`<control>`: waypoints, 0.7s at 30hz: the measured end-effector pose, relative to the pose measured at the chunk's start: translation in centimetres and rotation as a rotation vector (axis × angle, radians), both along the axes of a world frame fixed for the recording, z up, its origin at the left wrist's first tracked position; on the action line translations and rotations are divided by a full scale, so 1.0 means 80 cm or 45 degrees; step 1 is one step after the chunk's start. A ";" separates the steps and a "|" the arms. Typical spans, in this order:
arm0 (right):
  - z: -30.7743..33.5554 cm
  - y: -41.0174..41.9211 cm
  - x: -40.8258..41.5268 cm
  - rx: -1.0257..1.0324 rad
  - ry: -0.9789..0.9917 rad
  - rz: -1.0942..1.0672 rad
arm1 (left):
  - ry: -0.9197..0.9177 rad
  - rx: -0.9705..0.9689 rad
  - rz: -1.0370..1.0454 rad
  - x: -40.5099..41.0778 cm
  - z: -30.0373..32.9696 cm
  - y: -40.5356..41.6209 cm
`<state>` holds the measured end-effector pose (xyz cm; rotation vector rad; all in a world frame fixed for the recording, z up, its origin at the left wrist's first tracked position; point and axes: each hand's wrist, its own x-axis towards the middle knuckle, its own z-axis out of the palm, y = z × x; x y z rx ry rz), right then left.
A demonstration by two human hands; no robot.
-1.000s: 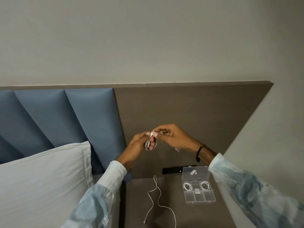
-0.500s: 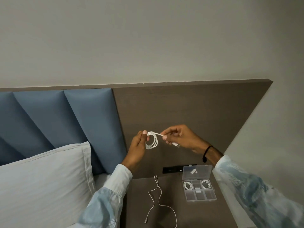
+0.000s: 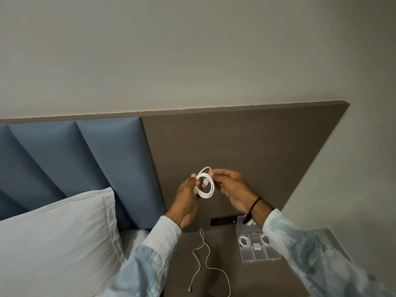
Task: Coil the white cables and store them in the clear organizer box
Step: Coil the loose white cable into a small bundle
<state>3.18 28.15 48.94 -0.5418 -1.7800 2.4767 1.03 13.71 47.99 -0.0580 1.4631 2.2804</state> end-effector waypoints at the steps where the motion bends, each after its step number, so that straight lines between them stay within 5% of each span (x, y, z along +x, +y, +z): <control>1: -0.003 0.000 0.002 -0.059 -0.048 0.045 | 0.010 -0.028 0.008 0.000 0.000 0.001; 11: -0.008 -0.013 0.013 0.083 -0.164 0.356 | 0.244 -0.346 0.138 -0.008 -0.015 0.001; 21: -0.013 -0.036 -0.004 0.350 -0.165 0.103 | 0.493 -0.511 0.157 -0.001 -0.007 0.005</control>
